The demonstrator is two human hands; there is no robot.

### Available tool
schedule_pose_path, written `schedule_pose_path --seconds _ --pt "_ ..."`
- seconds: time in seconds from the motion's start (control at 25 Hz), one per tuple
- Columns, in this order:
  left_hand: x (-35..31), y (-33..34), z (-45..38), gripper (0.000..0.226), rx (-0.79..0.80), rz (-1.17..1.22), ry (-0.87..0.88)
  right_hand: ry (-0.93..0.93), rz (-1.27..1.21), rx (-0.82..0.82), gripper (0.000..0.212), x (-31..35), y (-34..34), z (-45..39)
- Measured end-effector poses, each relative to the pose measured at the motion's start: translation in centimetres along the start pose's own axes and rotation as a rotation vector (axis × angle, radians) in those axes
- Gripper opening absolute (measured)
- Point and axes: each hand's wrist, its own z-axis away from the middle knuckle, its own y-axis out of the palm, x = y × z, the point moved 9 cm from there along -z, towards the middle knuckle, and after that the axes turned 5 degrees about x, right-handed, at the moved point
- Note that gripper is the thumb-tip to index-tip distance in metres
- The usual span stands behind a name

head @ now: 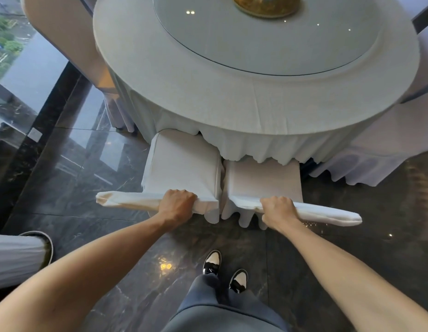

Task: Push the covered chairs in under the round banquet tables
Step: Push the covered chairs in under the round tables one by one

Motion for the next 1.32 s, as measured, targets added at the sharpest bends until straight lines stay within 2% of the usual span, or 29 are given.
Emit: schedule_pose_path --seconds 0.48,0.84,1.32 --pt "1.0 -1.7 -2.8 0.022 -0.012 -0.03 0.062 -0.024 0.005 -0.014 0.024 0.1 -0.3 -0.6" --pt "1.8 -2.7 -5.2 0.022 -0.011 -0.076 0.118 -0.009 0.015 -0.033 0.023 -0.7 -2.6 -4.2" --pt "2.3 -3.5 -6.6 0.018 -0.016 -0.039 0.073 -0.002 0.025 0.008 0.024 -0.5 -2.5 -4.8"
